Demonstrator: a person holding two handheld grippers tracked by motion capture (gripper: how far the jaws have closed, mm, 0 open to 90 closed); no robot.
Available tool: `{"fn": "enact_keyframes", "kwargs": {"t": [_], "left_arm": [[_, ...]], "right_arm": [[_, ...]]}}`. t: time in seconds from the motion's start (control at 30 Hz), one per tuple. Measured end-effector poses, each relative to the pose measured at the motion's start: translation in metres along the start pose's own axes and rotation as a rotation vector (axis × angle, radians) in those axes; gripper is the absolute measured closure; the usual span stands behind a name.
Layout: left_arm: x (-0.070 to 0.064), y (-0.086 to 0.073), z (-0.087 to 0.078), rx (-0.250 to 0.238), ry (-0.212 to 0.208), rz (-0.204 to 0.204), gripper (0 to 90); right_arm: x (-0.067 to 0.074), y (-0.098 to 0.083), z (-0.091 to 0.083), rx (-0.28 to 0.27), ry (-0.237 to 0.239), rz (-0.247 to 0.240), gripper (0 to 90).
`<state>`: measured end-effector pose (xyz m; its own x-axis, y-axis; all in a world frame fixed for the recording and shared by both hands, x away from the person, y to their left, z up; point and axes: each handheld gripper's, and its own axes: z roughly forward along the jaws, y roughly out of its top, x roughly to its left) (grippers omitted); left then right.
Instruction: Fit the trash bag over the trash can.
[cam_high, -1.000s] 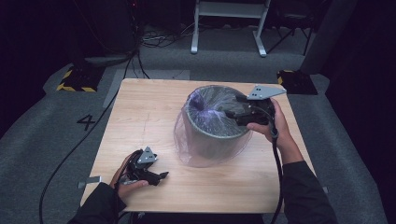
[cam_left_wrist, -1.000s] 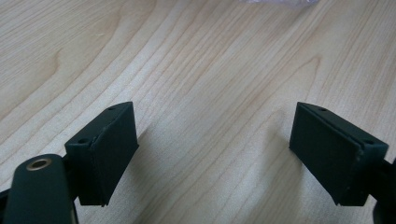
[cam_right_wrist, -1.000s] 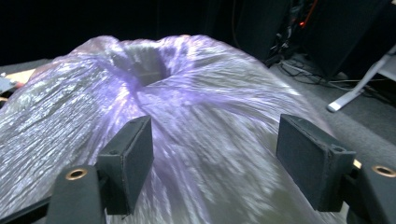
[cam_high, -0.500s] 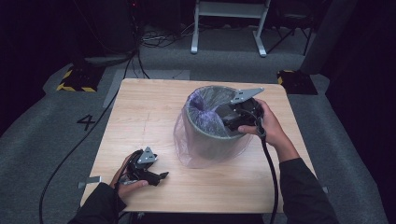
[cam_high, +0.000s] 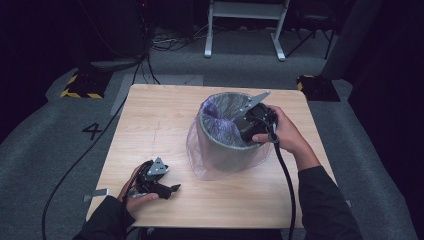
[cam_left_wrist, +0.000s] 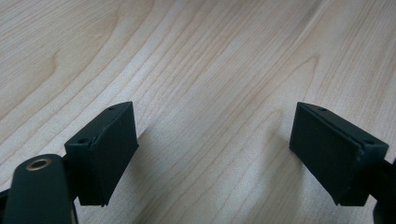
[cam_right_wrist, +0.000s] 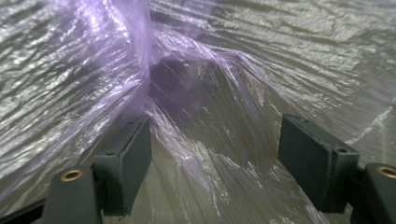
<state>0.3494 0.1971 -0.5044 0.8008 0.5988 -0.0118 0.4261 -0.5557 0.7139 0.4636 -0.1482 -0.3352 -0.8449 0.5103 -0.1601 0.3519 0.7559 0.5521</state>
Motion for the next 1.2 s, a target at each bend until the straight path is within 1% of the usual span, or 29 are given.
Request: {"fn": "enact_keyframes", "kwargs": {"t": [0.13,0.2,0.27,0.33,0.43,0.6,0.7,0.8,0.9,0.97,1.13,1.2], "left_arm": [[0.0,0.0,0.0,0.001,0.0,0.002,14.7],[0.0,0.0,0.0,0.001,-0.001,0.002,14.7],[0.0,0.0,0.0,0.001,-0.001,0.003,14.7],[0.0,0.0,0.0,0.001,-0.001,0.003,14.7],[0.0,0.0,0.0,0.002,-0.001,0.005,14.7],[0.0,0.0,0.0,0.001,-0.001,0.003,14.7],[0.0,0.0,0.0,0.001,-0.003,0.002,14.6],[0.0,0.0,0.0,0.002,-0.003,0.003,14.5],[0.0,0.0,0.0,0.003,-0.003,0.003,14.5],[0.0,0.0,0.0,0.003,-0.003,0.003,14.5],[0.0,0.0,0.0,0.002,-0.003,0.003,14.5],[0.0,0.0,0.0,0.001,-0.003,0.003,14.5]], "right_arm": [[-0.001,0.001,0.001,0.026,0.008,0.015,25.4],[-0.001,0.002,0.002,0.033,0.004,0.023,25.4],[0.0,0.002,0.002,0.043,-0.006,0.019,24.8],[0.0,0.002,0.002,0.043,-0.014,0.023,24.4],[0.0,0.001,0.001,0.028,-0.02,0.032,24.2],[0.0,-0.001,-0.001,-0.011,-0.019,0.052,23.8],[-0.001,-0.001,-0.004,-0.039,-0.038,0.069,22.7],[-0.002,-0.002,-0.006,-0.061,-0.037,0.077,22.5],[-0.003,-0.003,-0.01,-0.085,-0.049,0.088,22.2],[-0.003,-0.003,-0.013,-0.112,-0.054,0.092,22.5],[-0.003,-0.008,-0.023,-0.204,-0.068,0.084,25.0],[-0.003,-0.011,-0.027,-0.246,-0.057,0.092,25.4]]}}
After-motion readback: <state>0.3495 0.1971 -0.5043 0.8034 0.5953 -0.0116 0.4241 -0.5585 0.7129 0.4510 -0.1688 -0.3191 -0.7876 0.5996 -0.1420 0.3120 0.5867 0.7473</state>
